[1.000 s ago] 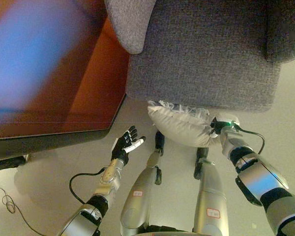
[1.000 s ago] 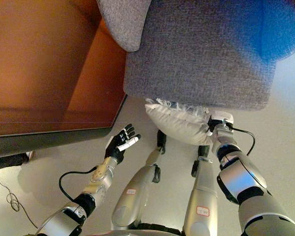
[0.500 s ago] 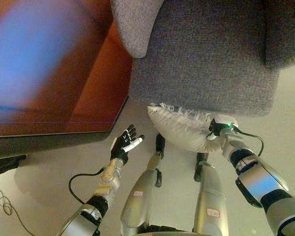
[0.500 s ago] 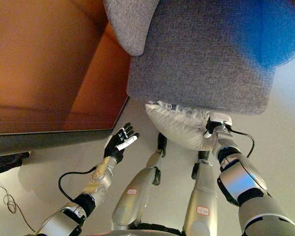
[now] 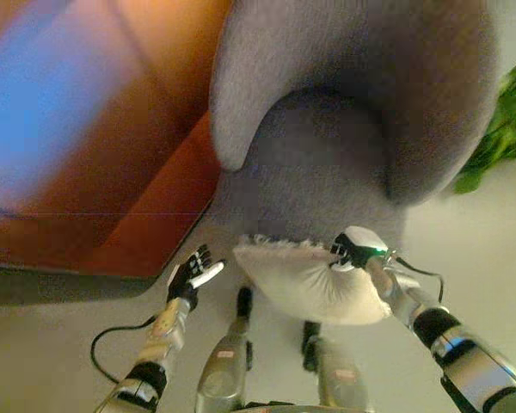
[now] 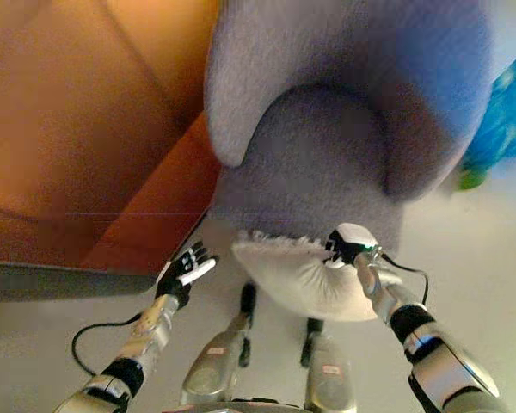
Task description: Pick up the pillow and put it on the sofa.
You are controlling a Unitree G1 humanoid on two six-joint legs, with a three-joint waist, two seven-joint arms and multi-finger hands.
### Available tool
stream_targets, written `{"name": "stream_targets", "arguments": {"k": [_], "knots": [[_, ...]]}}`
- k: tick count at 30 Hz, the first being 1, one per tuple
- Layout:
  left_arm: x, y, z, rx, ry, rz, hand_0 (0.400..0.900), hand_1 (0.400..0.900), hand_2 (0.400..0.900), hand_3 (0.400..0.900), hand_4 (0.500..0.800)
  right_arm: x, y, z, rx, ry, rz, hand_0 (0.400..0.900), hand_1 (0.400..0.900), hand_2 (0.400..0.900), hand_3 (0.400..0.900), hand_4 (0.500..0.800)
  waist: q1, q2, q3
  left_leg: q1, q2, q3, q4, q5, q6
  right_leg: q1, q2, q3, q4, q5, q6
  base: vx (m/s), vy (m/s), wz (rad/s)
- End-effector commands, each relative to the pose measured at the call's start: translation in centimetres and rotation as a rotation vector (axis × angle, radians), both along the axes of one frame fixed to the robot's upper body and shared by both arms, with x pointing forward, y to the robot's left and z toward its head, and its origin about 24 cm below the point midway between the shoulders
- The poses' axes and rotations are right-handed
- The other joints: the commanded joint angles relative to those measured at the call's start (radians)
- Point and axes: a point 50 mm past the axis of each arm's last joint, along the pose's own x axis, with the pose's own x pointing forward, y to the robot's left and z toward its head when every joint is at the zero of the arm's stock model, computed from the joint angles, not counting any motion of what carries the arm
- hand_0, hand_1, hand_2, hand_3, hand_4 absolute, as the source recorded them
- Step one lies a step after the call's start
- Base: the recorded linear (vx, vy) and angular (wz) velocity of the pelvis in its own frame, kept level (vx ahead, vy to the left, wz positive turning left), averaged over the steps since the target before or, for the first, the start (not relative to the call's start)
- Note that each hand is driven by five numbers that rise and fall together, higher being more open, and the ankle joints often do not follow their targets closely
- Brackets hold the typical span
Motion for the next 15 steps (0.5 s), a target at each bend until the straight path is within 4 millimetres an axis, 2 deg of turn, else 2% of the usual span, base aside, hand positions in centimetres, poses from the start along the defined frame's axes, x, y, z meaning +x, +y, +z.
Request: {"name": "stream_targets", "arguments": {"k": [1, 7, 11, 12, 13, 15], "knots": [[-2.3, 2.3, -0.8, 0.114, 0.055, -0.003, 0.9, 0.9, 0.9, 0.9, 0.8, 0.6, -0.6, 5.4, 0.031, -0.191, 0.094, 0.4, 0.4, 0.4, 0.4, 0.5, -0.021, -0.092, -0.217, 0.105, -0.041, 0.062, 0.001, -0.16, 0.018, 0.08, 0.008, 0.014, -0.111, 0.074, 0.053, 0.15, 0.021, -0.21], [-4.3, 4.6, -1.8, 0.129, 0.135, 0.06, 0.9, 0.9, 0.9, 0.9, 0.8, -0.2, -1.4, 12.1, 0.038, -0.321, 0.228, 0.4, 0.4, 0.4, 0.4, 0.5, -0.048, -0.122, -0.279, 0.179, -0.029, 0.081, -0.006, -0.185, 0.018, 0.148, 0.018, 0.044, -0.121, 0.063, 0.054, 0.07, 0.032, -0.18], [-4.8, 5.3, -1.9, 0.132, 0.158, 0.078, 0.9, 0.9, 0.9, 0.9, 0.8, 0.0, -2.3, 16.8, 0.021, -0.413, 0.249, 0.4, 0.4, 0.4, 0.4, 0.5, -0.05, -0.14, -0.303, 0.198, -0.026, 0.078, -0.006, -0.194, 0.016, 0.17, 0.016, 0.047, -0.124, 0.061, 0.055, 0.03, 0.016, -0.06], [-4.7, 5.3, -1.9, 0.132, 0.157, 0.077, 0.9, 0.9, 0.9, 0.9, 0.8, 0.0, -2.3, 16.8, 0.021, -0.413, 0.248, 0.4, 0.4, 0.4, 0.4, 0.5, -0.05, -0.139, -0.302, 0.198, -0.026, 0.078, -0.006, -0.195, 0.016, 0.171, 0.016, 0.047, -0.124, 0.061, 0.055, 0.0, 0.0, 0.0], [-4.8, 5.7, -1.9, 0.138, 0.166, 0.085, 0.9, 0.9, 0.9, 0.9, 0.8, 0.2, -2.7, 18.9, 0.021, -0.466, 0.246, 0.4, 0.4, 0.4, 0.4, 0.5, -0.047, -0.15, -0.311, 0.203, -0.025, 0.074, -0.005, -0.198, 0.014, 0.179, 0.016, 0.046, -0.125, 0.058, 0.055, 0.0, 0.0, 0.0], [-4.9, 6.0, -1.9, 0.143, 0.172, 0.092, 0.9, 0.9, 0.9, 0.9, 0.8, 0.3, -2.9, 20.4, 0.017, -0.503, 0.24, 0.4, 0.4, 0.4, 0.4, 0.5, -0.045, -0.157, -0.315, 0.206, -0.024, 0.071, -0.003, -0.201, 0.013, 0.185, 0.017, 0.046, -0.126, 0.055, 0.054, 0.0, 0.0, 0.0]]}}
